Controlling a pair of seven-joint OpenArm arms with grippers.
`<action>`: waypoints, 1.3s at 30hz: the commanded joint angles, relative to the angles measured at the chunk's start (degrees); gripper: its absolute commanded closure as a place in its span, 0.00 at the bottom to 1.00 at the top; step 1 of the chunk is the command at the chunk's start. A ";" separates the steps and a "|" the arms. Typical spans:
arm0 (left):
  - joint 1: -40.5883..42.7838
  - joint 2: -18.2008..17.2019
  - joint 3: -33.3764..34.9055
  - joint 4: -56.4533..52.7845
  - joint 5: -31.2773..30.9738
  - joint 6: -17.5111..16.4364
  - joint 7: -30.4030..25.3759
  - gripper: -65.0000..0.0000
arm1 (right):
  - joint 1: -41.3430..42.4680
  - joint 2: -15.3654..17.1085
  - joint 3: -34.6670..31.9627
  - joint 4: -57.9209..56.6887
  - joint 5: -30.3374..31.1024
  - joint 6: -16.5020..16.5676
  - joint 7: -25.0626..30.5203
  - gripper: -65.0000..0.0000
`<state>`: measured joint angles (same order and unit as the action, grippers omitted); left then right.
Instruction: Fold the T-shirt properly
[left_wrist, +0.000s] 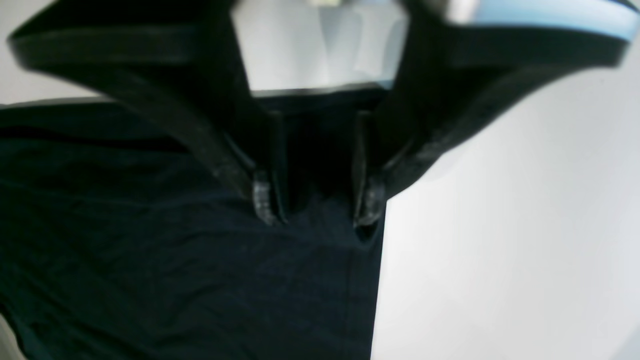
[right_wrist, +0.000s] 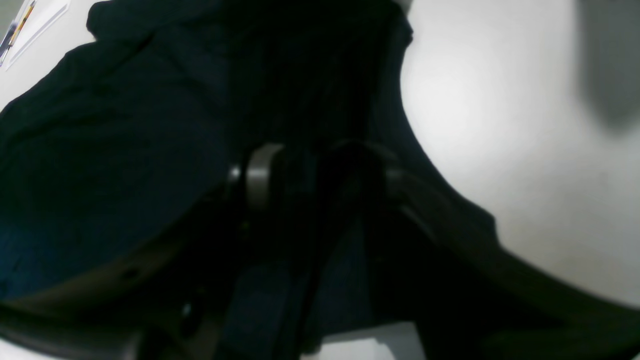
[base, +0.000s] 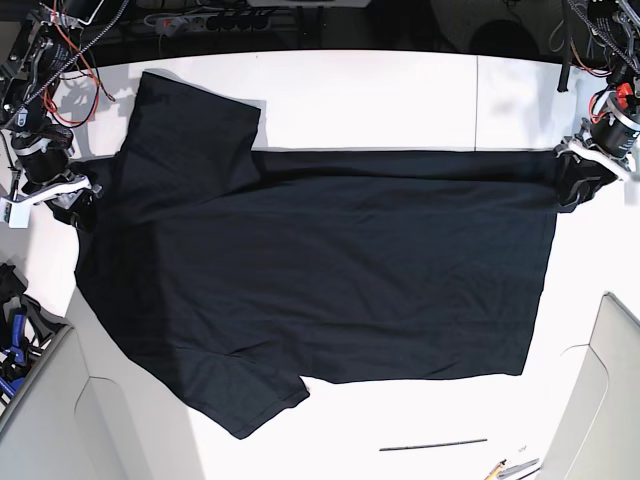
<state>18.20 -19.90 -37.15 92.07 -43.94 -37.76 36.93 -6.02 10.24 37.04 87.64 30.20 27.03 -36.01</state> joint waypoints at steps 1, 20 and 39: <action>-0.44 -1.07 -0.33 0.74 -0.96 -0.15 -2.19 0.64 | 0.61 1.70 0.33 0.85 1.90 0.22 1.68 0.61; -0.42 -1.05 -3.06 0.76 -0.96 -0.44 -3.48 0.64 | -8.94 3.87 8.74 12.07 19.04 3.02 -18.10 0.68; -0.44 -1.03 -3.06 0.76 -2.10 -1.07 -3.52 0.64 | -18.12 -2.03 -4.20 0.90 19.04 3.63 -13.35 0.68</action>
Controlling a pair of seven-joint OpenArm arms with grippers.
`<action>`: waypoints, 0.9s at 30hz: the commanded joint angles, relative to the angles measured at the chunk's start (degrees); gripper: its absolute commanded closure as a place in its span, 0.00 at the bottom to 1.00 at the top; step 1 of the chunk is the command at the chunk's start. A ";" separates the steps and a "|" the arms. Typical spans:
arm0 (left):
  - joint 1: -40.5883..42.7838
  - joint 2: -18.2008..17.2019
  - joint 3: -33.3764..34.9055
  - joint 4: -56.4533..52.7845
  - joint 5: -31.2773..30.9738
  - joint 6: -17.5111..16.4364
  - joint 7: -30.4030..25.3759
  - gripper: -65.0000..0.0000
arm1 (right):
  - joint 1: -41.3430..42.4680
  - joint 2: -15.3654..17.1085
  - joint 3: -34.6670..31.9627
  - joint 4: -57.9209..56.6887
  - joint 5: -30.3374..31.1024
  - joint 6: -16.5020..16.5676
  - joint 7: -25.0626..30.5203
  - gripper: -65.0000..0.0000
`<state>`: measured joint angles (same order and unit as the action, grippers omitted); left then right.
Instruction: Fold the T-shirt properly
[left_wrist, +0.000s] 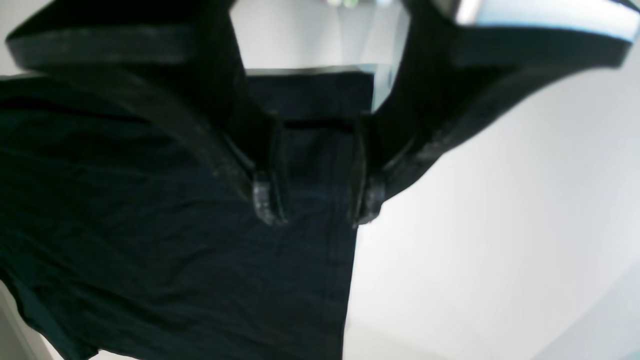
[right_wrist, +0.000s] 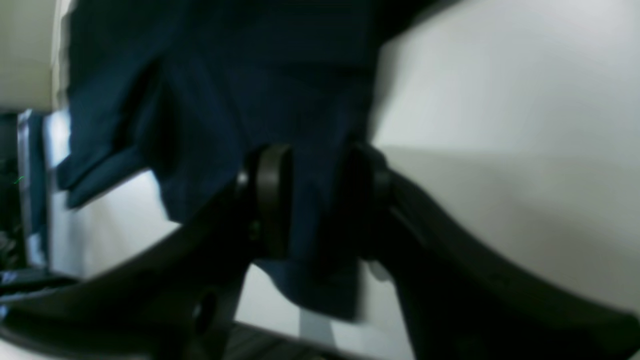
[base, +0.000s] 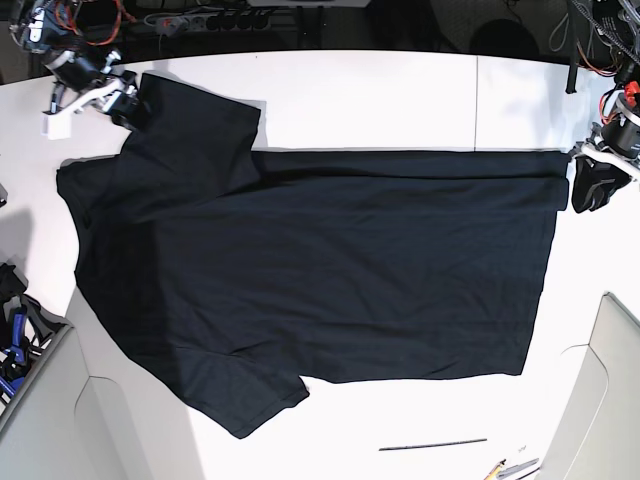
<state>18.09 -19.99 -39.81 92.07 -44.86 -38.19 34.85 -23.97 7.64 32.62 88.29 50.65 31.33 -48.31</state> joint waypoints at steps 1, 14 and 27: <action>-0.31 -0.94 -0.39 0.76 -1.18 -0.63 -1.42 0.64 | -0.17 0.57 -1.16 -0.63 -1.40 -0.68 -0.68 0.68; -0.31 -0.92 -0.39 0.76 -1.18 -0.63 -1.42 0.64 | 2.08 0.44 -7.48 0.39 5.95 1.73 -2.99 1.00; -0.31 -0.94 -0.39 0.76 -1.18 -0.63 -1.40 0.64 | 15.96 0.39 -7.54 0.42 7.43 1.97 -2.93 1.00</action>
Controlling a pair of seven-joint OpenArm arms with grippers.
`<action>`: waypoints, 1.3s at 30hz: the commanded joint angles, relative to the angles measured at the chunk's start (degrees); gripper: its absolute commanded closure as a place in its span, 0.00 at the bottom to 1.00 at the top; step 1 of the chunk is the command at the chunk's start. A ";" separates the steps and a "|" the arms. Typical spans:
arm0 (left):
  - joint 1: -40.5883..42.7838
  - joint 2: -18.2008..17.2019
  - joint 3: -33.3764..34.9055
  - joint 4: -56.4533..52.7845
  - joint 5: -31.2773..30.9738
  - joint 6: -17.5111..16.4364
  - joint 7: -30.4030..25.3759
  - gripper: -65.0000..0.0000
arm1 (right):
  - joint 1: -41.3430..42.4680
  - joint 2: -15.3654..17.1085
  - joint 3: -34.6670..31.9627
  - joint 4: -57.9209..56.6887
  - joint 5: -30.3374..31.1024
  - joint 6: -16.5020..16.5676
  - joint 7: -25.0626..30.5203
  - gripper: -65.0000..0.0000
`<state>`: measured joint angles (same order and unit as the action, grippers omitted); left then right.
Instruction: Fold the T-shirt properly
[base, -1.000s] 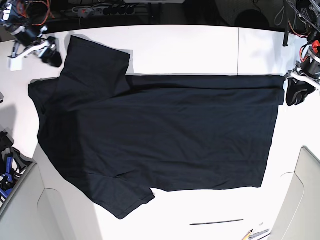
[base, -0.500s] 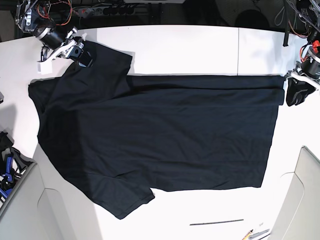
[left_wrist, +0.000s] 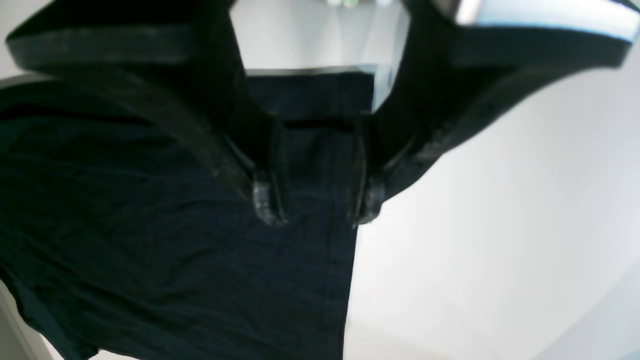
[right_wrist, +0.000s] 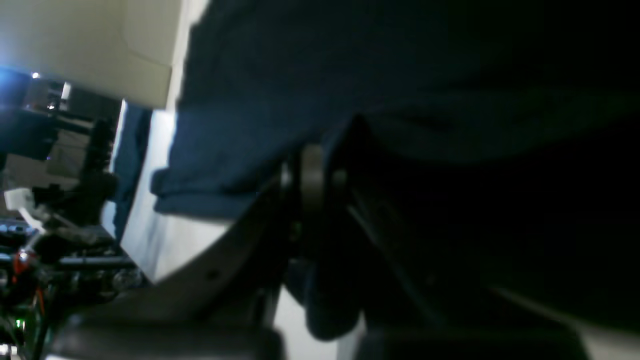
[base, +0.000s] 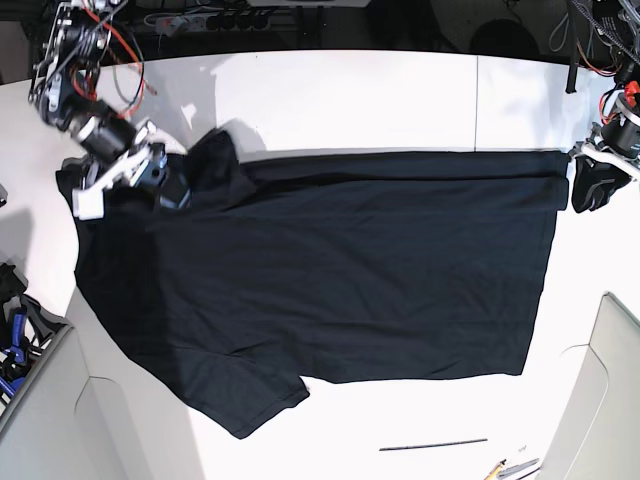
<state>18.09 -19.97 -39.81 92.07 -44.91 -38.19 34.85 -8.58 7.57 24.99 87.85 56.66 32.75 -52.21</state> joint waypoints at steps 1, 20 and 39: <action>-0.31 -0.96 -0.39 0.76 -1.14 -0.63 -1.40 0.64 | 1.75 0.48 0.09 0.85 1.42 0.52 1.01 1.00; -0.31 -0.98 -0.39 0.76 -1.14 -0.63 -0.48 0.64 | 14.47 0.48 -9.09 0.81 -19.63 0.39 9.38 0.69; -1.84 -1.18 2.80 0.76 1.11 -1.81 2.32 0.88 | 17.40 5.01 -0.22 2.67 -17.64 0.02 -0.09 1.00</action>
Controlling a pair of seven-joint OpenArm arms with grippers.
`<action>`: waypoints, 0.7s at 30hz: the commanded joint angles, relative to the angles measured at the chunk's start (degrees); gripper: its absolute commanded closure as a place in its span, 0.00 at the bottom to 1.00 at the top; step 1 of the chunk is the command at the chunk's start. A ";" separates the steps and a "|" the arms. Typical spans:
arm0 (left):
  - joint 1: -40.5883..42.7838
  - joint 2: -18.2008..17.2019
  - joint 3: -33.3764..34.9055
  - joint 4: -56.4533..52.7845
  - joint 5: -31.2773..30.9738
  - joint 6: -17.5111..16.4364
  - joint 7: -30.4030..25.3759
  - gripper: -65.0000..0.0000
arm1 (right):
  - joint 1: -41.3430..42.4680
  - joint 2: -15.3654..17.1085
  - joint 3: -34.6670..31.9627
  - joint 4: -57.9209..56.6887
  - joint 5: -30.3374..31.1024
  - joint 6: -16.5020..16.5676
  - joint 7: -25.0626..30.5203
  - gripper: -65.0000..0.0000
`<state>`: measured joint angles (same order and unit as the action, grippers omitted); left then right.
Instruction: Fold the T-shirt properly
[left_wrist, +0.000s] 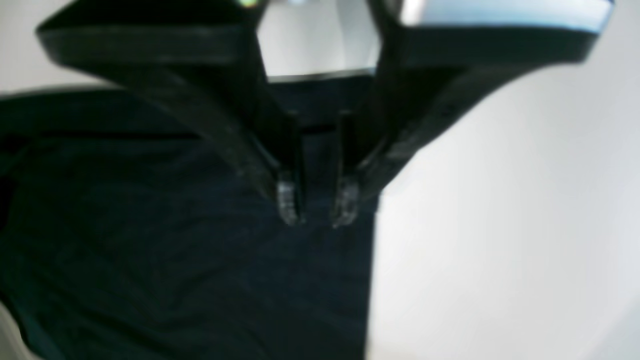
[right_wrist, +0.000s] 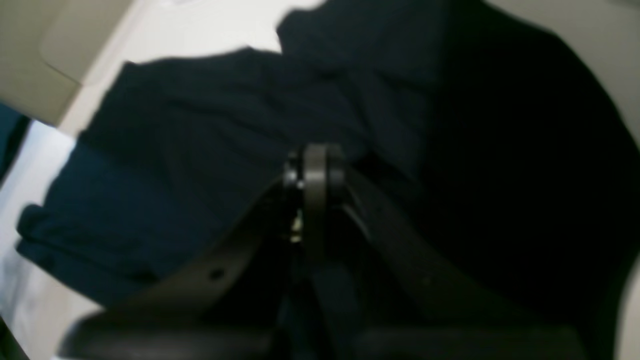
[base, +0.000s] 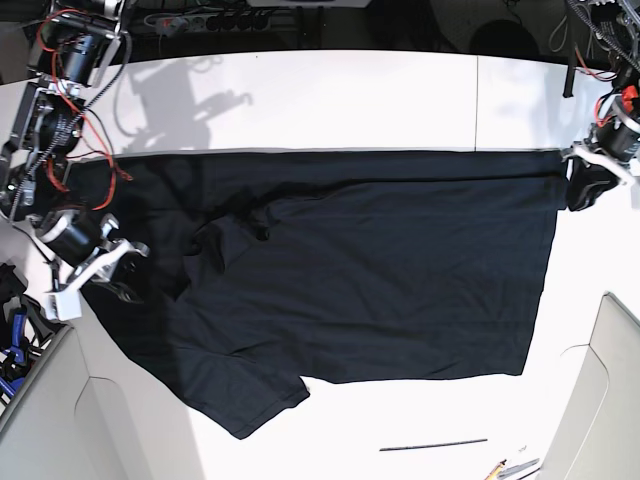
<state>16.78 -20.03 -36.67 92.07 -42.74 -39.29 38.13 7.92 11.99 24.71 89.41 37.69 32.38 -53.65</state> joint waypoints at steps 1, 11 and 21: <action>-1.20 -1.14 1.14 0.76 0.74 -0.71 -0.98 0.90 | 0.74 0.70 0.87 1.11 1.29 0.39 0.79 1.00; -6.25 -1.09 17.16 0.74 21.00 11.17 -1.03 0.99 | -7.76 0.55 2.16 1.07 -15.50 -4.33 10.40 1.00; -6.25 -1.07 18.12 -8.66 22.23 12.33 -0.55 1.00 | -11.91 0.57 2.16 -4.63 -23.23 -8.63 13.27 1.00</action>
<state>10.41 -20.56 -18.52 83.57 -22.37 -27.51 34.76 -4.60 11.75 26.68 84.05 15.09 24.03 -39.68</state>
